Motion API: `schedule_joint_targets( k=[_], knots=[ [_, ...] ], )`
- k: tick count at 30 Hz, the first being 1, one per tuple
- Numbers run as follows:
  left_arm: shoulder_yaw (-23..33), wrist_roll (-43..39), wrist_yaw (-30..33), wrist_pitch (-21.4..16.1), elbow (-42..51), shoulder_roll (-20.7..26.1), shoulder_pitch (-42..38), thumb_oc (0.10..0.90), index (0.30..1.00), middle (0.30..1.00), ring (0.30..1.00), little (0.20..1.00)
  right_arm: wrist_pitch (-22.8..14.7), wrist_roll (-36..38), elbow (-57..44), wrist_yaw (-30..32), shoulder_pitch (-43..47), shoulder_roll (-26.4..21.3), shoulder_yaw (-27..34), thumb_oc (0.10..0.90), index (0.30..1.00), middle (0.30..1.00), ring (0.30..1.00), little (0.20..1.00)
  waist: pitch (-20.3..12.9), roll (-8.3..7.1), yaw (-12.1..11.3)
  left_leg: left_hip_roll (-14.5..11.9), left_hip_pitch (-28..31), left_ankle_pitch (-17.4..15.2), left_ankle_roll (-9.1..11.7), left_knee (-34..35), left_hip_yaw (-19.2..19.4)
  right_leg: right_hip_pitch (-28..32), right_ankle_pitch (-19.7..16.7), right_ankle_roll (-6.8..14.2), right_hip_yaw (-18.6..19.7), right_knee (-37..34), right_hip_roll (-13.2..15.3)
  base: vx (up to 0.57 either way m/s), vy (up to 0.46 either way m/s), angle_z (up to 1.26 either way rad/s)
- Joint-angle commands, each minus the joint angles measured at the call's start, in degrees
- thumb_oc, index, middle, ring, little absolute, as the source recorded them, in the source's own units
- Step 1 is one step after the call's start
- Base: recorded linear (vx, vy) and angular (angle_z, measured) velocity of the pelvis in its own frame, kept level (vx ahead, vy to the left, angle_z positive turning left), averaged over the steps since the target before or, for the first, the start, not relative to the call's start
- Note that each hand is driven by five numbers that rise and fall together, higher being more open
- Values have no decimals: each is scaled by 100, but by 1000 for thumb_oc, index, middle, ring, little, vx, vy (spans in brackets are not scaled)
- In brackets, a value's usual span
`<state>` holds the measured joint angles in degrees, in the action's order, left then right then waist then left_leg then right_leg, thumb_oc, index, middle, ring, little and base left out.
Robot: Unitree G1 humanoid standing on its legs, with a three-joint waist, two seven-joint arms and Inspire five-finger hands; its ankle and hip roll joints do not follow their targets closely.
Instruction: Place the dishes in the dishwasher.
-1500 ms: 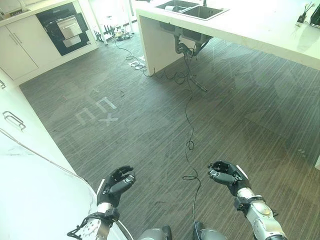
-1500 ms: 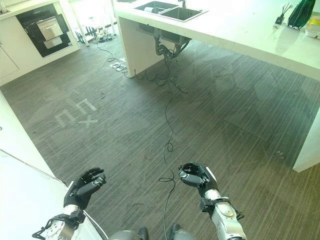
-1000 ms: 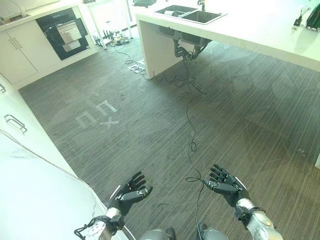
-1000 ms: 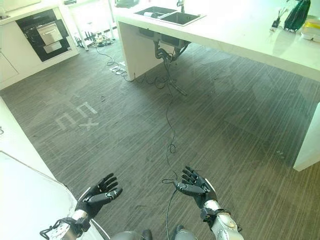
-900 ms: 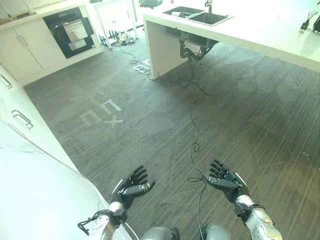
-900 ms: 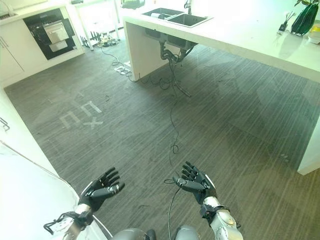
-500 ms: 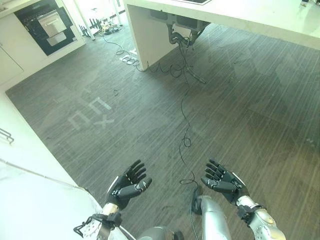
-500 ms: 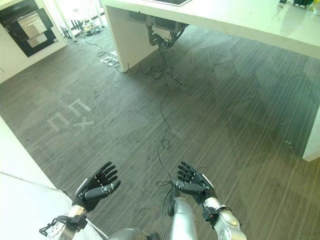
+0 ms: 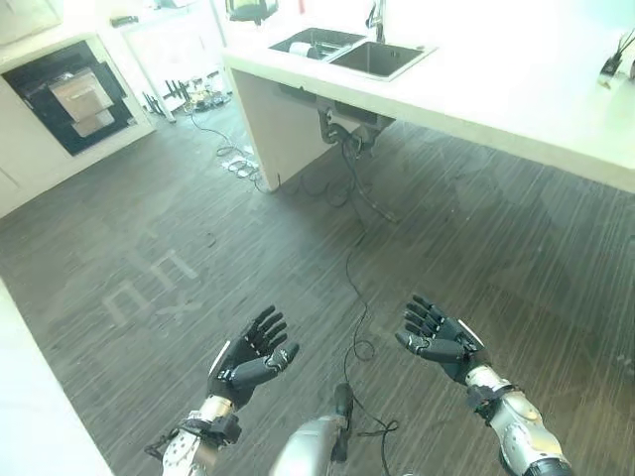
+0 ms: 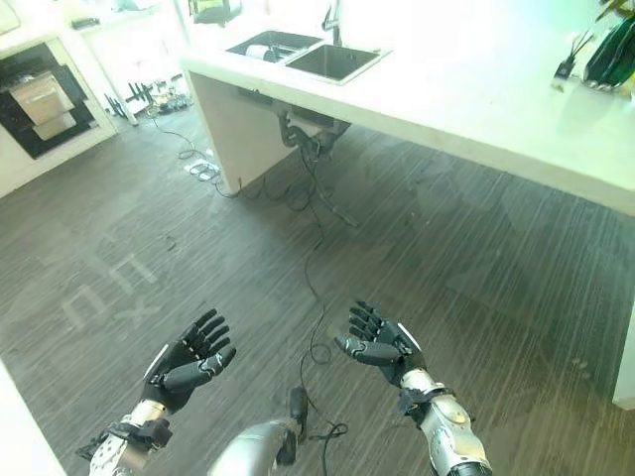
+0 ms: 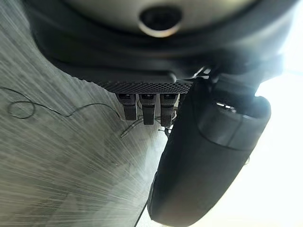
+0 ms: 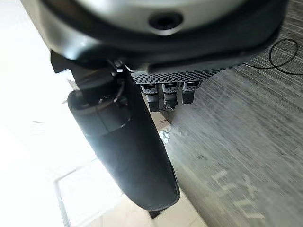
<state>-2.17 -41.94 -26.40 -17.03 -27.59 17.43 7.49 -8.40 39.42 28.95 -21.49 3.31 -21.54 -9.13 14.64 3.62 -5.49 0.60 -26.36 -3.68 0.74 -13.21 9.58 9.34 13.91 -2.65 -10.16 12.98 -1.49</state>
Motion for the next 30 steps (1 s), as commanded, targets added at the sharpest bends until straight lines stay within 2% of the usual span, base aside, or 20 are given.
schedule_joint_targets(
  k=[1, 3, 5, 6, 7, 8, 10, 12, 14, 15, 18, 19, 21, 23, 24, 25, 27, 28, 29, 30],
  knots=[
    [240, -64, -222, -582, 393, 328, -250, 800, 900, 900, 900, 900, -524, 233, -512, 77, -54, 64, 284, 800, 900, 900, 900, 900, -282, -151, -163, -247, 637, 123, 146, -397, 289, -27, 679, 711, -327, 420, 540, 621, 527, -27],
    [235, 36, -153, -511, 308, 385, -371, 800, 900, 900, 900, 900, -448, 383, -422, -11, -80, 134, 414, 800, 900, 900, 900, 900, -383, -255, -204, -132, 816, -73, -28, -397, 246, 353, 617, 772, -385, 420, 555, 439, 362, 12],
    [194, 183, -130, -472, 288, 452, -476, 800, 900, 900, 900, 900, -485, 280, -442, -20, -152, 255, 504, 800, 900, 900, 900, 900, -489, -225, -148, -22, 977, -228, -320, -397, 139, 600, -403, 975, -444, 433, 416, 308, 346, 51],
    [184, 241, -176, -426, 303, 476, -515, 800, 900, 900, 900, 900, -529, 247, -490, 27, -194, 316, 537, 800, 900, 900, 900, 900, -501, -235, -124, 132, 1051, -314, -452, -397, 14, 437, -789, 1139, -331, 1038, 428, 388, 430, 68],
    [188, 448, -230, -325, 325, 534, -534, 800, 900, 900, 900, 900, -534, 213, -643, 220, -272, 414, 606, 800, 900, 900, 900, 900, -499, -250, -90, 413, 1179, -446, -655, -397, -240, -63, -1502, 1437, -26, 2361, 381, 414, 527, 118],
    [132, 480, -101, -293, 352, 597, -533, 800, 900, 900, 900, 900, -473, 253, -609, 207, -256, 440, 606, 800, 900, 900, 900, 900, -473, -118, -10, 416, 1383, -606, -729, -397, -354, -785, -1677, 1360, -53, 3295, 501, 402, 482, 122],
    [59, 361, -40, -354, 374, 622, -528, 800, 900, 900, 900, 900, -460, 227, -573, 145, -243, 416, 564, 800, 900, 900, 900, 900, -403, -31, 130, 401, 1588, -703, -746, -397, -416, -1351, -1351, 1184, -146, 3292, 481, 230, 218, 65],
    [40, 330, -38, -315, 582, 667, -508, 800, 900, 900, 900, 900, -467, 171, -704, 177, -317, 372, 579, 800, 900, 900, 900, 900, -252, 24, 384, 425, 1890, -842, -695, -397, -665, -1954, -1048, 1037, -201, 2526, 257, 244, 58, 74],
    [56, 452, -78, -261, 700, 717, -482, 800, 900, 900, 900, 900, -362, 309, -849, 215, -398, 286, 704, 800, 900, 900, 900, 900, -151, -96, 560, 549, 2136, -998, -616, -397, -871, -2095, -1317, 1035, -242, 849, 237, 364, -15, 73],
    [34, 513, -18, -273, 736, 725, -466, 800, 900, 900, 900, 900, -317, 363, -853, 166, -405, 226, 758, 800, 900, 900, 900, 900, -123, -167, 638, 629, 2259, -1062, -598, -397, -942, -2308, -1499, 1096, -306, 421, 348, 408, -3, 58],
    [-38, 705, 247, -420, 771, 736, -341, 800, 900, 900, 900, 900, -219, 347, -810, -106, -414, 129, 852, 800, 900, 900, 900, 900, -109, -269, 725, 780, 2745, -1441, -589, -397, -1095, -2963, -1598, 1261, -563, 420, 756, 491, 60, 44],
    [-22, 847, 319, -495, 762, 731, -311, 800, 900, 900, 900, 900, -271, 415, -821, -98, -425, 125, 785, 800, 900, 900, 900, 900, -141, -238, 721, 717, 2979, -1652, -575, -397, -1058, -2860, -1594, 1191, -636, 420, 748, 501, 76, 22],
    [-20, 986, 433, -521, 694, 676, -315, 800, 900, 900, 900, 900, -223, 444, -847, 23, -426, 99, 752, 800, 900, 900, 900, 900, -223, -202, 778, 674, 3241, -1732, -500, -397, -1115, -2716, -1522, 1078, -502, 420, 633, 465, 100, -9],
    [-5, 1029, 529, -499, 721, 658, -301, 800, 900, 900, 900, 900, -163, 354, -834, 70, -369, 33, 730, 800, 900, 900, 900, 900, -300, -115, 843, 440, 3603, -1499, -278, -397, -988, -2476, -1276, 867, -407, 420, 519, 438, 129, 1],
    [0, 1080, 596, -480, 775, 656, -299, 800, 900, 900, 900, 900, -157, 318, -832, 78, -337, -9, 718, 800, 900, 900, 900, 900, -325, -122, 827, 340, 3763, -972, -127, -397, -918, -2364, -1134, 786, -335, 420, 516, 386, 74, 29],
    [14, 1166, 657, -448, 861, 665, -294, 800, 900, 900, 900, 900, -168, 326, -822, 50, -314, -42, 706, 800, 900, 900, 900, 900, -318, -217, 760, 329, 3888, -234, 15, -426, -915, -2213, -986, 718, -181, 420, 571, 383, 44, 15],
    [99, 1171, 734, -342, 1115, 681, -201, 800, 900, 900, 900, 900, -216, 236, -762, -26, -282, -118, 709, 800, 900, 900, 900, 900, -216, -269, 629, 401, 3086, 269, 192, -1980, -973, -1871, -769, 550, 47, 420, 535, 382, 51, 6],
    [160, 1174, 719, -266, 1188, 681, -183, 800, 900, 900, 900, 900, -232, 202, -727, -95, -267, -141, 757, 800, 900, 900, 900, 900, -142, -312, 524, 508, 2498, 289, 156, -2438, -957, -1694, -662, 500, 154, 420, 542, 318, 94, 4],
    [182, 1216, 700, -224, 1208, 685, -175, 800, 900, 900, 900, 900, -257, 211, -700, -142, -248, -151, 771, 800, 900, 900, 900, 900, -107, -297, 455, 549, 2227, 245, 100, -2405, -989, -1601, -592, 487, 235, 420, 496, 315, 151, -9],
    [178, 1282, 690, -211, 1207, 685, -166, 800, 900, 900, 900, 900, -267, 215, -684, -146, -209, -153, 756, 800, 900, 900, 900, 900, -91, -293, 378, 568, 2120, 136, -2, -1872, -1030, -1504, -504, 511, 332, 420, 446, 420, 302, -51]
  ],
)
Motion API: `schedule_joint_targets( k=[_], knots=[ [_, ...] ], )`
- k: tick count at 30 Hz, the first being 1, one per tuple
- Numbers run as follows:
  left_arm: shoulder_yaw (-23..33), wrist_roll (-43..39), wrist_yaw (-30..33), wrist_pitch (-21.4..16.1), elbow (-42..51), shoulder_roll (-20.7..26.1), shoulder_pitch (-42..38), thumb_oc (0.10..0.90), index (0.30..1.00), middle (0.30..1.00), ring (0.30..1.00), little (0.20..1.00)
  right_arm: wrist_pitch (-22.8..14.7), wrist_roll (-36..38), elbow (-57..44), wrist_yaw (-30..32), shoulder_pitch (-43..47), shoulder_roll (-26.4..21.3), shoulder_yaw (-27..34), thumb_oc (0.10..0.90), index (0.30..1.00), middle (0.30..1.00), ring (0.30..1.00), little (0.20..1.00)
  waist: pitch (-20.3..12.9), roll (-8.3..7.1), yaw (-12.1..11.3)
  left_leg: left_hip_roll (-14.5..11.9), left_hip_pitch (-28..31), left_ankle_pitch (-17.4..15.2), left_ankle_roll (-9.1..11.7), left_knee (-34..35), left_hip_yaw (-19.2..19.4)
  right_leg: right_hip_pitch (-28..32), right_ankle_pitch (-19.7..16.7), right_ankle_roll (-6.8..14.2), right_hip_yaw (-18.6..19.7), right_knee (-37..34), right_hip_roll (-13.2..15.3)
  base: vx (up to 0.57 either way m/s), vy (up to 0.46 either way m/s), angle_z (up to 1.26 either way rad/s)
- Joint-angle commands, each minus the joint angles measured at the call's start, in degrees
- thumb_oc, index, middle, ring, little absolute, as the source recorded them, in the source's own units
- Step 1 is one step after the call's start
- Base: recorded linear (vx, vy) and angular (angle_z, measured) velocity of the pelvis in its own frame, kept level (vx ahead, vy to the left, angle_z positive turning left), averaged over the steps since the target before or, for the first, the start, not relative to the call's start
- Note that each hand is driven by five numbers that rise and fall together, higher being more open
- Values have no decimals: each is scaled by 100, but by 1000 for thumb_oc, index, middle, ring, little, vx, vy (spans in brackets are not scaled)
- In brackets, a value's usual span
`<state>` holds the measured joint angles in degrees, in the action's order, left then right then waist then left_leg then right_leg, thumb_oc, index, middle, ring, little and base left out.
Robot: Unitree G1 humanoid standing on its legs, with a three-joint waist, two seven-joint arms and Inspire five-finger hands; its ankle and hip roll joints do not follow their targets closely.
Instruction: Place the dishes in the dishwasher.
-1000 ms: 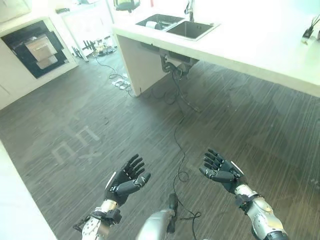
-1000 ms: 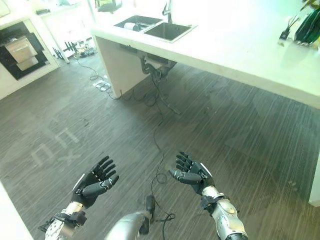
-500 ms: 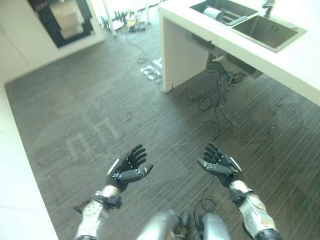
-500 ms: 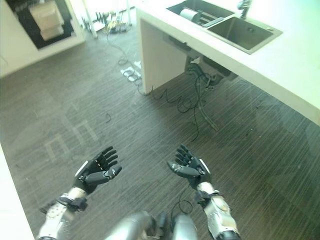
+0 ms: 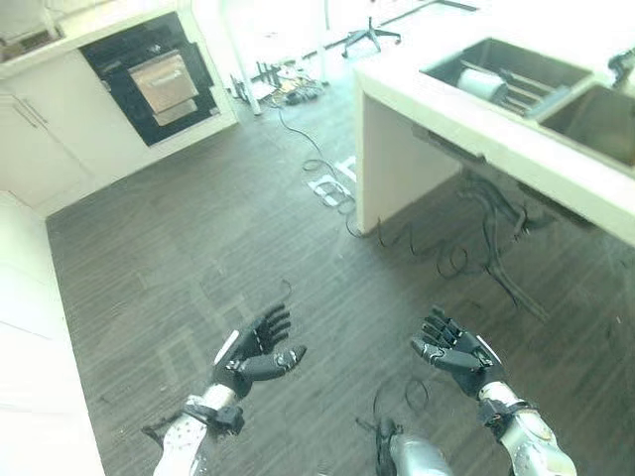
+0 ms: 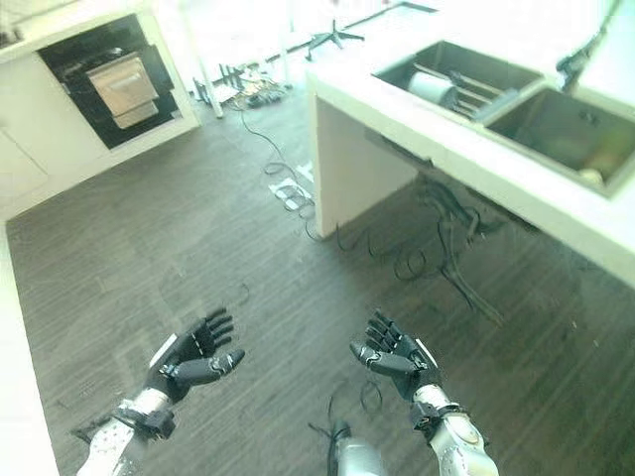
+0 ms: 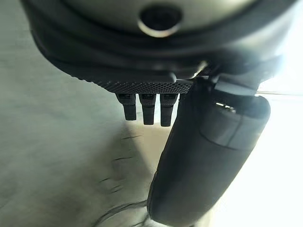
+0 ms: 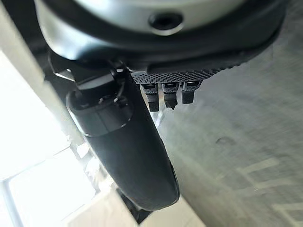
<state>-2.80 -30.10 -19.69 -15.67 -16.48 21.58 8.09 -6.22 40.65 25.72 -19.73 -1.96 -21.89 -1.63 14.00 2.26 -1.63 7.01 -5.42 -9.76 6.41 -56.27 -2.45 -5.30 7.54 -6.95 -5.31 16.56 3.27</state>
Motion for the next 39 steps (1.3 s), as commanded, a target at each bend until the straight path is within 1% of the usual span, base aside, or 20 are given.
schedule_joint_targets(
  k=[1, 3, 4, 5, 7, 9, 10, 11, 13, 16, 18, 21, 26, 29, 30, 31, 33, 35, 37, 39],
  knots=[
    [211, 208, 62, -347, 123, 270, -191, 800, 900, 900, 900, 900, -456, 55, -380, -255, 362, -112, -34, 800, 900, 900, 900, 900, 0, -141, -101, -148, 187, 692, -639, 3473, 164, 75, 260, 985, -77, 62, -60, 440, 409, -61],
    [170, 236, 135, -363, 203, 277, -119, 800, 900, 900, 900, 900, -421, 3, -405, -140, 394, -114, -102, 800, 900, 900, 900, 900, 31, 28, -177, -246, -118, 564, -588, 3908, -37, 187, 356, 1022, -34, 62, -202, 352, 404, -61],
    [205, 193, 135, -348, 266, 257, -16, 800, 900, 900, 900, 900, -429, -31, -399, -22, 424, -104, -234, 800, 900, 900, 900, 900, 60, 159, -294, -323, -602, 678, -448, 3908, -260, 357, 469, 1037, 96, 62, -316, 363, 387, -52],
    [256, 174, 110, -314, 286, 259, 22, 800, 900, 900, 900, 900, -440, -34, -370, 41, 453, -90, -312, 800, 900, 900, 900, 900, 79, 188, -374, -339, -804, 827, -404, 3908, -294, 494, 545, 1037, 158, 62, -321, 387, 428, -50],
    [309, 232, 13, -329, 218, 291, 0, 800, 900, 900, 900, 900, -520, 6, -322, 112, 440, -64, -330, 800, 900, 900, 900, 900, 20, 143, -386, -339, -792, 605, -510, 3908, -102, 516, 596, 1071, 85, 62, -189, 196, 259, -61],
    [335, 252, -41, -323, 155, 359, -52, 800, 900, 900, 900, 900, -517, 83, -271, 71, 415, -33, -262, 800, 900, 900, 900, 900, -74, 181, -372, -315, -701, 418, -627, 3908, -212, 590, 633, 1111, -35, 62, -185, 309, 272, -108],
    [353, 408, -29, -264, 110, 466, -83, 800, 900, 900, 900, 900, -486, 96, -251, 89, 324, 79, -172, 800, 900, 900, 900, 900, -160, 248, -321, -269, -444, 175, -839, 3908, -323, 892, 289, 1217, -154, 118, -252, 546, 412, -7],
    [349, 413, -38, -287, 75, 539, -55, 800, 900, 900, 900, 900, -509, 64, -237, 42, 252, 190, -185, 800, 900, 900, 900, 900, -164, 292, -283, -186, -255, 34, -1024, 3908, -345, 491, 5, 1346, -248, 1260, -231, 493, 344, -2],
    [391, 519, 8, -299, 95, 604, 38, 800, 900, 900, 900, 900, -528, -18, -217, -4, 189, 290, -242, 800, 900, 900, 900, 900, -153, 332, -295, -176, -103, -87, -1126, 3908, -225, 135, -208, 1422, -492, 1914, -123, 230, 169, -23],
    [423, 493, 80, -314, 187, 670, 141, 800, 900, 900, 900, 900, -538, -61, -23, -13, 221, 294, -310, 800, 900, 900, 900, 900, -112, 356, -272, -208, 55, -226, -1129, 3908, -96, 19, -186, 1391, -684, 1387, -88, 214, 46, -47],
    [420, 469, 196, -274, 301, 703, 202, 800, 900, 900, 900, 900, -631, -381, 274, 8, 307, 237, -335, 800, 900, 900, 900, 900, -58, 309, -251, -187, 222, -334, -1049, 3908, -47, 156, -275, 1365, -834, 63, 73, 276, -59, -49],
    [396, 432, 322, -344, 193, 714, 231, 800, 900, 900, 900, 900, -706, -649, 835, -13, 482, 131, -435, 800, 900, 900, 900, 900, -63, 181, -240, -142, 435, -604, -984, 3908, 57, -408, -300, 1576, -636, 62, 625, 267, -114, -60],
    [417, 531, 588, -143, 6, 643, 197, 800, 900, 900, 900, 900, -579, -600, 1595, -24, 602, 84, -439, 800, 900, 900, 900, 900, -182, 125, -321, -478, 640, -752, -735, 3908, 192, -409, -184, 1609, -697, 62, 800, 349, -203, -34],
    [287, 190, 757, 53, -389, 467, 148, 800, 900, 900, 900, 900, -539, -488, 1896, -39, 636, 5, -401, 800, 900, 900, 900, 900, -161, 26, -355, -676, 729, -483, -499, 3908, 159, -298, -18, 1397, -690, 62, 709, 365, -259, -9],
    [267, 252, 767, 51, -524, 407, 151, 800, 900, 900, 900, 900, -530, -485, 1939, -54, 650, -34, -381, 800, 900, 900, 900, 900, -155, -8, -378, -705, 779, -231, -436, 3908, 169, -286, 30, 1337, -705, 62, 695, 343, -300, -25],
    [186, 386, 784, 54, -892, 241, 164, 800, 900, 900, 900, 900, -618, -471, 2059, -68, 643, -129, -313, 800, 900, 900, 900, 900, -110, -121, -436, -734, 761, 559, -321, 3811, 182, -199, 145, 1217, -654, 62, 659, 311, -307, -36],
    [87, 393, 728, 46, -1318, 101, 119, 800, 900, 900, 900, 900, -706, -449, 2194, -57, 631, -164, -251, 800, 900, 900, 900, 900, -11, -197, -439, -767, 97, 848, -319, 2795, 287, -64, 221, 1085, -589, 62, 601, 223, -259, -28],
    [7, 560, 764, 79, -1671, -14, 52, 800, 900, 900, 900, 900, -774, -373, 2359, -127, 640, -175, -197, 800, 900, 900, 900, 900, 41, -203, -475, -578, -249, 742, -412, 2687, 288, -17, 247, 1068, -553, 62, 524, 230, -117, -7],
    [29, 709, 972, -66, -2332, -293, 36, 800, 900, 900, 900, 900, -777, -440, 2628, -329, 712, -98, -174, 800, 900, 900, 900, 900, 57, -140, -578, -88, 43, 440, -607, 3908, 91, 64, 318, 1141, -291, 62, 228, 355, 12, -31],
    [65, 673, 1027, -94, -2774, -448, 18, 800, 900, 900, 900, 900, -800, -536, 2751, -355, 740, -47, -196, 800, 900, 900, 900, 900, 45, 49, -609, 29, -458, 218, -580, 3908, -69, 113, 387, 1172, -176, 62, -101, 264, 78, -86]
  ],
)
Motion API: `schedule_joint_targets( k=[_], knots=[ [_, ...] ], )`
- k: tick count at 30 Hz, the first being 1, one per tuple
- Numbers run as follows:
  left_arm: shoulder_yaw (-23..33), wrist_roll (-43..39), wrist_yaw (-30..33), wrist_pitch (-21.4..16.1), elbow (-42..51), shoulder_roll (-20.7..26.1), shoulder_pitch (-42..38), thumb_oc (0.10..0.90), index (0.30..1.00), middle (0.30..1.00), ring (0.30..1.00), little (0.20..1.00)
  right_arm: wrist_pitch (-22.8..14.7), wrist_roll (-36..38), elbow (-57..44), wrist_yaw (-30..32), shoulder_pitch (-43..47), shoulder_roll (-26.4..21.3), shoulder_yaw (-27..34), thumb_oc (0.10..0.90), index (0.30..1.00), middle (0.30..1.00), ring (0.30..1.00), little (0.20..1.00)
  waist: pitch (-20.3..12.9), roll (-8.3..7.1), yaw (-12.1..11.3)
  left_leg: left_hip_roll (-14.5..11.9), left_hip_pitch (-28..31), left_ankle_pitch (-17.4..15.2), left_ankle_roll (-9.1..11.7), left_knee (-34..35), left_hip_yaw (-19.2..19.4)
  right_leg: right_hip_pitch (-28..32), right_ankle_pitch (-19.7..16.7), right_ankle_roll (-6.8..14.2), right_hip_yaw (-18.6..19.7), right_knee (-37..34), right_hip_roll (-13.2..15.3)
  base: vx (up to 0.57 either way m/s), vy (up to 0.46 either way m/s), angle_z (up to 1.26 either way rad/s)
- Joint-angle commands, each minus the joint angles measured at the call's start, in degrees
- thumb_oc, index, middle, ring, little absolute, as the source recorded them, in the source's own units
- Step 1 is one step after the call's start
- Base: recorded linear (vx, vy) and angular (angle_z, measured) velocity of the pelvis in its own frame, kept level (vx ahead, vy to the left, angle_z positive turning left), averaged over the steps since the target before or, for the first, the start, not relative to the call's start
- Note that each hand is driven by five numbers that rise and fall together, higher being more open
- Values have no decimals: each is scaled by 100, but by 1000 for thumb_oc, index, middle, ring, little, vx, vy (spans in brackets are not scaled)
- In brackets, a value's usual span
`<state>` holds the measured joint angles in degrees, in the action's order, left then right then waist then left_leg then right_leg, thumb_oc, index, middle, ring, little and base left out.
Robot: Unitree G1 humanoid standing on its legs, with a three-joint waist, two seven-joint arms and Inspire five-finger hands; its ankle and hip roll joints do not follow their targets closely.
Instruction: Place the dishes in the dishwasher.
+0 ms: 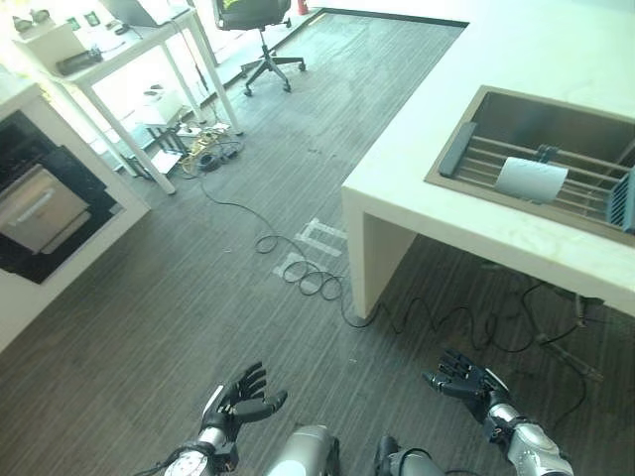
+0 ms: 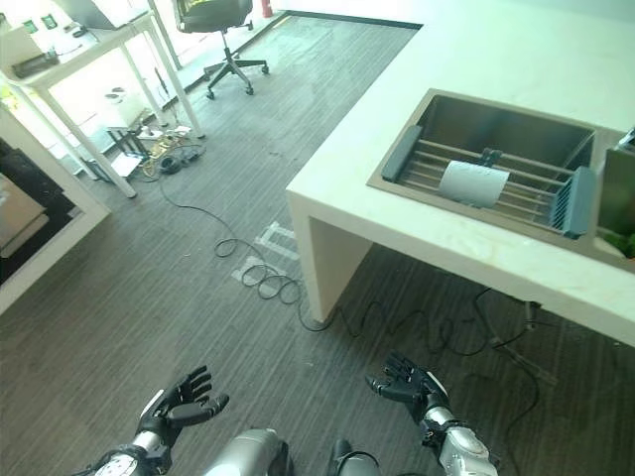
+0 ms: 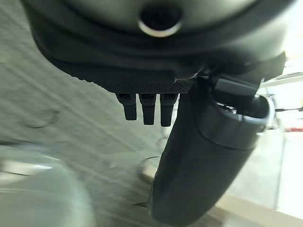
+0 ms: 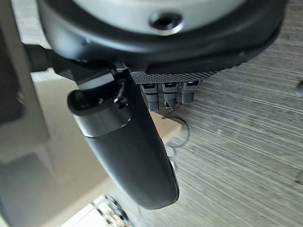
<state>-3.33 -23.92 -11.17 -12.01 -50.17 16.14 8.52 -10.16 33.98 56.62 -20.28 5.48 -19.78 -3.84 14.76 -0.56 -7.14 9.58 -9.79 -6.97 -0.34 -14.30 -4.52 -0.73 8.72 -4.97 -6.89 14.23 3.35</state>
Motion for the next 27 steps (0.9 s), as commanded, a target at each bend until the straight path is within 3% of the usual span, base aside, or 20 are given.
schedule_joint_targets(
  k=[1, 2, 4, 8, 10, 12, 15, 17, 20, 21, 22, 23, 27],
  knots=[
    [188, 38, 156, -540, 298, 0, -32, 800, 900, 900, 900, 900, -441, 66, -238, -304, 14, -230, -4, 800, 900, 900, 900, 900, -13, 383, -114, -163, -339, 113, 165, -289, 121, -254, 339, 968, 116, 296, -252, 296, 122, -72],
    [244, -33, 91, -472, -1, -83, -71, 800, 900, 900, 900, 900, -458, 22, -91, -300, 37, -205, -15, 800, 900, 900, 900, 900, 2, 403, -179, -108, -603, 295, 206, -289, 185, -161, 424, 958, 190, 296, -355, 210, 104, -66],
    [347, -208, -11, -435, -384, -177, -105, 800, 900, 900, 900, 900, -406, -31, 95, -252, 94, -159, -6, 800, 900, 900, 900, 900, -41, 411, -193, -86, -675, 337, 180, -289, 210, -140, 471, 946, 173, 296, -410, 154, 156, -87],
    [570, -638, -48, -251, -1216, -404, -219, 800, 900, 900, 900, 900, -271, -201, 782, -9, 175, -65, 138, 800, 900, 900, 900, 900, -211, 386, -208, -164, -446, 122, 67, -289, 176, 50, 567, 906, -117, 296, -380, 204, 130, -80],
    [767, -741, -6, -152, -1507, -479, -225, 800, 900, 900, 900, 900, -136, -441, 1045, 153, 191, 1, 247, 800, 900, 900, 900, 900, -284, 378, -260, -187, -253, -45, -30, -289, 173, 324, 398, 952, -387, 296, -363, 242, 96, -70],
    [882, -748, -1, -183, -1733, -456, -220, 800, 900, 900, 900, 900, -37, -371, 1185, 255, 178, 55, 312, 800, 900, 900, 900, 900, -273, 455, -204, -227, -79, -177, -177, -289, 45, 340, -116, 1054, -453, 408, -462, 165, 30, -52],
    [927, -956, -52, -132, -1929, -348, -208, 800, 900, 900, 900, 900, 2, -145, 1257, 441, 107, 104, 451, 800, 900, 900, 900, 900, -163, 544, -111, -251, 123, -318, -353, -289, -108, -233, -285, 1130, -393, 1518, -361, 77, -10, -19],
    [973, -1131, -93, -59, -2000, -285, -201, 800, 900, 900, 900, 900, -48, -71, 1345, 394, 78, 77, 570, 800, 900, 900, 900, 900, -130, 595, -89, -271, 229, -412, -397, -289, -191, -443, -300, 1179, -517, 1559, -23, 83, -109, 12],
    [1001, -1239, -134, -39, -2034, -213, -256, 800, 900, 900, 900, 900, -137, -129, 1364, 404, 101, 58, 609, 800, 900, 900, 900, 900, -78, 597, -47, -400, 309, -515, -335, -289, -228, -251, -390, 1254, -539, 434, 389, 91, -231, -1],
    [970, -1376, -119, -43, -2023, -186, -293, 800, 900, 900, 900, 900, -156, -227, 1399, 422, 131, 38, 624, 800, 900, 900, 900, 900, -47, 468, 11, -419, 362, -638, -268, -289, -222, -623, -441, 1388, -234, 296, 852, 126, -374, -10],
    [978, -1433, -138, -43, -2040, -164, -298, 800, 900, 900, 900, 900, -201, -354, 1446, 411, 138, 50, 646, 800, 900, 900, 900, 900, -53, 419, 14, -477, 398, -708, -221, -289, -191, -795, -515, 1462, -135, 296, 1031, 148, -404, -11],
    [995, -1475, -172, -4, -2052, -156, -290, 800, 900, 900, 900, 900, -262, -541, 1481, 406, 157, 77, 634, 800, 900, 900, 900, 900, -71, 395, -9, -572, 432, -761, -171, -289, -142, -880, -590, 1517, -148, 296, 1140, 173, -357, -2],
    [1029, -1403, -138, 255, -2032, -229, -215, 800, 900, 900, 900, 900, -438, -1081, 1432, 490, 249, 167, 277, 800, 900, 900, 900, 900, -248, 259, -299, -1087, 341, -683, 124, -289, 118, -621, -137, 1557, -714, 296, 1226, 187, -387, -12]
  ],
)
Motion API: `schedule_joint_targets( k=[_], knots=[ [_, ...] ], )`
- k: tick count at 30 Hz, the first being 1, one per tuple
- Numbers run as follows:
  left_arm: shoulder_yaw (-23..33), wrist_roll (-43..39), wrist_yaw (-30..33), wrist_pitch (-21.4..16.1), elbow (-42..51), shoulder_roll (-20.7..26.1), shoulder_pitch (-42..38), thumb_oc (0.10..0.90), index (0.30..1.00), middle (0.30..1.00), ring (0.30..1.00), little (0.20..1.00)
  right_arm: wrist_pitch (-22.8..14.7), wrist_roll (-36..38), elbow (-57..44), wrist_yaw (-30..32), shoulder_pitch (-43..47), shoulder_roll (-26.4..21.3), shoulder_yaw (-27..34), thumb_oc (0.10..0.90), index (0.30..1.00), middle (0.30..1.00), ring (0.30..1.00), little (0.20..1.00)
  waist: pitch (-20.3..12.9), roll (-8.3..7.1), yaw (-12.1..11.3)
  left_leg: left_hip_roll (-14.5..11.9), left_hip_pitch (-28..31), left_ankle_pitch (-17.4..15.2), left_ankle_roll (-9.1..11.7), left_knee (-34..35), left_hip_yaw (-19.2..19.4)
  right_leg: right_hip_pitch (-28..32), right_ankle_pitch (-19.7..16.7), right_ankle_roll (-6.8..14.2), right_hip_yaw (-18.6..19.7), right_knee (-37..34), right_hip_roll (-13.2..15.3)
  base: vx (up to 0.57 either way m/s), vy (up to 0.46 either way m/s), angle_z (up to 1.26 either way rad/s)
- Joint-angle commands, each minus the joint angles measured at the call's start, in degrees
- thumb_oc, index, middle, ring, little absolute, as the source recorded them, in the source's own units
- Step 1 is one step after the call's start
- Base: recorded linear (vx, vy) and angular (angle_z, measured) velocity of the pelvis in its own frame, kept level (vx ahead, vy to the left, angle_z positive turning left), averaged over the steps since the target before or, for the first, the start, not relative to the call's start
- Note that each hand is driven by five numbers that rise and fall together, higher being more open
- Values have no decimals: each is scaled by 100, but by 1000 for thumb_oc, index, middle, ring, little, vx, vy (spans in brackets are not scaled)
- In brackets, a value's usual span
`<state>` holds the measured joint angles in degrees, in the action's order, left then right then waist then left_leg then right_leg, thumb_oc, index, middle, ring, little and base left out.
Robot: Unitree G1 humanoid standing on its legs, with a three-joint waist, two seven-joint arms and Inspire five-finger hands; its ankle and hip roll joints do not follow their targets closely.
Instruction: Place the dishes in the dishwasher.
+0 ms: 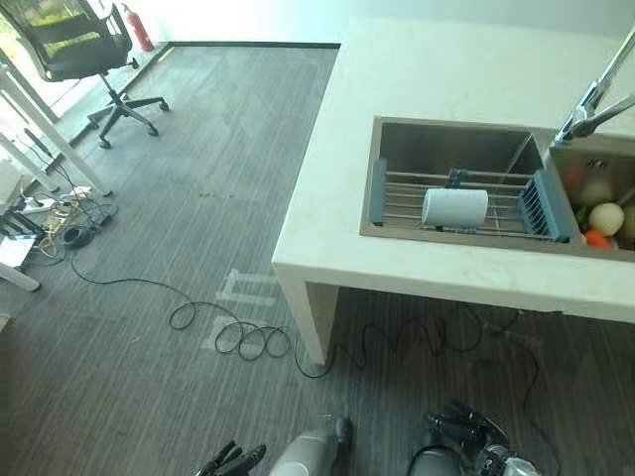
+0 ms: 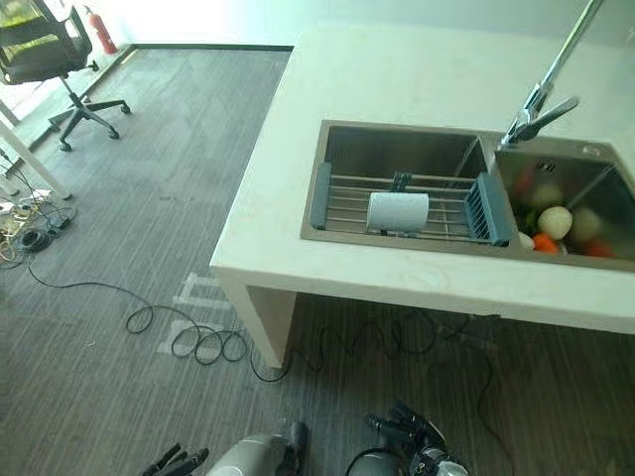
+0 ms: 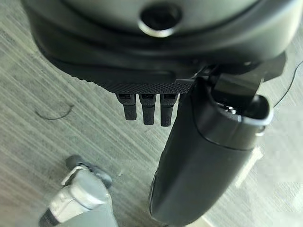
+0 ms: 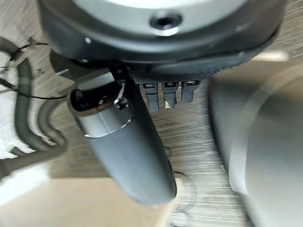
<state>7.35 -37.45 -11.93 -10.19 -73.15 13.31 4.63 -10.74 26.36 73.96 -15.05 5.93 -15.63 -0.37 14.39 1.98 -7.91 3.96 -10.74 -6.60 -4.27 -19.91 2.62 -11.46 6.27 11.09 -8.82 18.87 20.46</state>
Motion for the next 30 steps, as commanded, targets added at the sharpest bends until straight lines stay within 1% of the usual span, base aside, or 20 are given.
schedule_joint_targets(
  k=[1, 3, 4, 5, 7, 9, 10, 11, 12, 13, 14, 16, 19, 21, 23, 25, 27, 28, 29, 30],
  knots=[
    [-64, -151, -29, 102, 252, 34, 175, 800, 900, 900, 900, 900, -377, -223, -295, 21, 219, -233, -122, 800, 900, 900, 900, 900, -242, -17, -221, -639, 414, -692, 602, 272, -556, 476, 184, -83, -560, -168, -550, 181, -378, -41],
    [-114, -69, 6, 155, 247, -18, 161, 800, 900, 900, 900, 900, -325, 14, -305, 46, 232, -289, -162, 800, 900, 900, 900, 900, -286, -52, -202, -887, 350, -595, 809, 272, -502, 537, 327, -171, -678, -168, -674, 186, -415, -25],
    [-269, 11, 143, 130, 244, -113, 133, 800, 900, 900, 900, 900, -260, 146, -308, 106, 223, -408, -92, 800, 900, 900, 900, 900, -279, -82, -152, -1099, 265, -449, 953, 272, -458, 566, 423, -310, -784, -168, -790, 177, -447, 4],
    [-327, -92, 160, 132, 243, -142, 113, 800, 900, 900, 900, 900, -238, 251, -290, 147, 229, -464, -47, 800, 900, 900, 900, 900, -262, -91, -128, -1150, 254, -405, 987, 272, -434, 566, 448, -371, -807, -168, -821, 164, -477, 11],
    [-364, -88, 114, 21, 221, -172, 40, 800, 900, 900, 900, 900, -249, 205, -187, 40, 156, -619, 160, 800, 900, 900, 900, 900, -141, -180, -87, -1164, 307, -117, 972, 272, -266, 641, 498, -508, -732, -168, -886, 108, -332, -1],
    [-436, 78, 123, 8, 324, -166, 2, 800, 900, 900, 900, 900, -298, 217, -160, -14, 46, -653, 266, 800, 900, 900, 900, 900, -30, -263, -82, -977, 293, 280, 908, 272, -108, 678, 520, -588, -679, -168, -893, 90, -271, 8],
    [-461, 114, 125, 46, 359, -159, -2, 800, 900, 900, 900, 900, -314, 239, -155, -15, 14, -659, 293, 800, 900, 900, 900, 900, -1, -272, -84, -909, 252, 312, 878, 272, -65, 697, 532, -604, -679, -168, -898, 91, -184, 24],
    [-502, 153, 128, 91, 394, -151, 7, 800, 900, 900, 900, 900, -324, 292, -159, 11, -18, -665, 313, 800, 900, 900, 900, 900, 60, -253, -100, -808, 230, 261, 846, 272, -50, 776, 567, -608, -685, -168, -932, 121, -57, 34],
    [-503, 167, 166, 142, 402, -165, 41, 800, 900, 900, 900, 900, -306, 316, -145, 32, -24, -655, 330, 800, 900, 900, 900, 900, 44, -162, -127, -597, 116, -28, 756, 272, -157, 787, 576, -580, -677, -168, -1039, 109, 13, 42],
    [-487, 169, 177, 158, 406, -176, 52, 800, 900, 900, 900, 900, -287, 320, -144, 37, -15, -649, 325, 800, 900, 900, 900, 900, 6, -132, -132, -542, 45, -52, 739, 272, -213, 749, 568, -575, -670, -168, -1079, 191, 128, 29],
    [-414, 184, 173, 213, 354, -175, 77, 800, 900, 900, 900, 900, -235, 279, -119, 27, 0, -634, 325, 800, 900, 900, 900, 900, -57, 24, -140, -429, -136, -48, 752, 272, -350, 779, 603, -570, -626, -168, -1269, 168, 146, 3],
    [-359, 122, 129, 243, 247, -159, 43, 800, 900, 900, 900, 900, -263, 171, -96, 0, 2, -625, 341, 800, 900, 900, 900, 900, -110, 111, -107, -412, -267, -21, 774, 272, -385, 809, 658, -587, -611, -168, -1348, 163, 203, -19],
    [-226, -71, 30, 317, 154, -150, 20, 800, 900, 900, 900, 900, -213, 218, -95, 4, 37, -638, 320, 800, 900, 900, 900, 900, -225, 144, -91, -225, -174, -151, 742, 272, -518, 800, 711, -584, -581, -168, -1344, 99, 269, -21],
    [-151, -165, -79, 427, 132, -121, -5, 800, 900, 900, 900, 900, -245, 182, -120, -50, -10, -599, 368, 800, 900, 900, 900, 900, -288, 136, -68, -210, -41, -270, 707, 272, -488, 851, 715, -558, -677, -168, -1253, 111, 260, -16],
    [-35, -168, -232, 626, 75, -106, -33, 800, 900, 900, 900, 900, -361, -87, -125, 35, -9, -511, 324, 800, 900, 900, 900, 900, -328, 173, -85, -132, 109, -391, 596, 272, -623, 1042, 697, -588, -739, -168, -1290, 172, 219, -31],
    [-15, 83, -396, 750, 61, -41, -35, 800, 900, 900, 900, 900, -405, -49, -192, 100, -21, -431, 298, 800, 900, 900, 900, 900, -259, 260, 8, -135, 310, -501, 353, 272, -684, 1294, 294, -547, -711, -72, -1539, 187, 191, -12],
    [-151, 126, -448, 792, 52, 16, -4, 800, 900, 900, 900, 900, -434, 9, -274, 21, -38, -406, 282, 800, 900, 900, 900, 900, -129, 268, 132, -11, 425, -591, 105, 272, -793, 630, 3, -392, -408, 1264, -1548, 80, 120, -20],
    [-202, 10, -416, 784, 51, 21, 20, 800, 900, 900, 900, 900, -462, -30, -293, -42, -46, -401, 282, 800, 900, 900, 900, 900, -91, 264, 179, 31, 466, -636, 40, 272, -811, 381, -174, -358, -332, 1439, -1494, 78, 24, -19],
    [-233, -200, -389, 802, 48, 13, 44, 800, 900, 900, 900, 900, -507, -111, -305, -85, -38, -398, 261, 800, 900, 900, 900, 900, -59, 251, 205, 65, 509, -682, 23, 272, -821, 284, -261, -373, -325, 1203, -1394, 113, -99, 2],
    [-187, -394, -422, 883, 44, 13, 31, 800, 900, 900, 900, 900, -499, -161, -317, -79, 18, -406, 194, 800, 900, 900, 900, 900, -47, 214, 181, 18, 512, -716, 108, 272, -747, 427, -260, -377, -487, 277, -1220, 117, -183, 11]
  ],
)
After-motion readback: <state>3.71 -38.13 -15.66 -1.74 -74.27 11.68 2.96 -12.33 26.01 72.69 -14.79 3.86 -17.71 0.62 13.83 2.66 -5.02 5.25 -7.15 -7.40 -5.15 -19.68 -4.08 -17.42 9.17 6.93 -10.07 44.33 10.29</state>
